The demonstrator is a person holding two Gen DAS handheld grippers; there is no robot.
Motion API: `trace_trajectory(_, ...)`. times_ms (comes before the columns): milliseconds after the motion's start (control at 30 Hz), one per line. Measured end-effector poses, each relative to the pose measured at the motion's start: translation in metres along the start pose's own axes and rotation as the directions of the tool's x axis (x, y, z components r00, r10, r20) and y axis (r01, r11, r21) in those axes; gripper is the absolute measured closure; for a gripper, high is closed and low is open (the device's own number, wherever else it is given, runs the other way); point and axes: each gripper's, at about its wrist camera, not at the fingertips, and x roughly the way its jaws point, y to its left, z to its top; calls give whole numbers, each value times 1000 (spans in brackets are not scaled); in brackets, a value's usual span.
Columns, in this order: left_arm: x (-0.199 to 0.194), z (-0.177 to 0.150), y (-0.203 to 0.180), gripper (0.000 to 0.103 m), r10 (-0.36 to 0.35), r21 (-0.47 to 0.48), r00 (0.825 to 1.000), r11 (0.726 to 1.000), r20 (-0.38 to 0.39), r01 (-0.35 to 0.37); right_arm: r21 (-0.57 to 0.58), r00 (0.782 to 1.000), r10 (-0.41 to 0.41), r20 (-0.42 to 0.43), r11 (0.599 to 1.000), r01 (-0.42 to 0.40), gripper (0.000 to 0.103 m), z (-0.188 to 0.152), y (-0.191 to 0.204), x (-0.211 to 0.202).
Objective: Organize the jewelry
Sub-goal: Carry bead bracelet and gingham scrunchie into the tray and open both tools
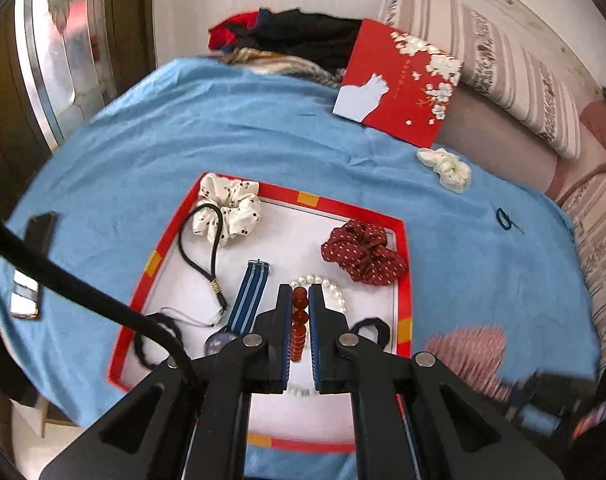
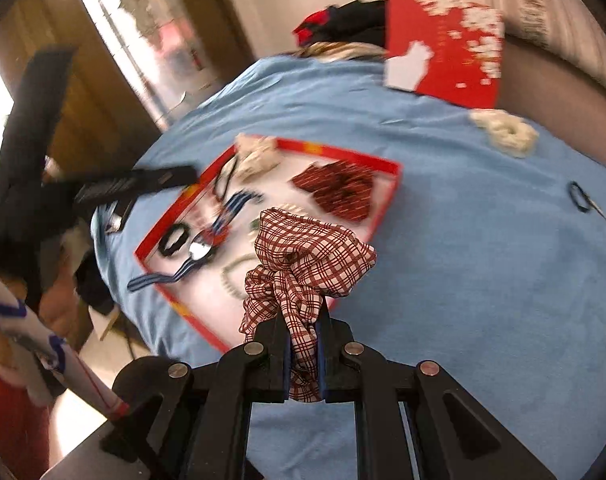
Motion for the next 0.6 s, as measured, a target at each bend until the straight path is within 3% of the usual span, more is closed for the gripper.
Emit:
trace_trajectory(167,31,19,11,96,-40,-35,999,999,-29,39,-35,998,29,-61,999,-32,93,-3,19,29)
trace_trajectory(333,60,41,13,96,-84,-55,996,995,-44,81,-2,986,121,-112,993,-122,93,-4,30,58)
trace_trajectory(600,99,55,12,96,-42,-51,995,998,-87,37,-10,979,101,-177,995,-104,93,-10,34,97)
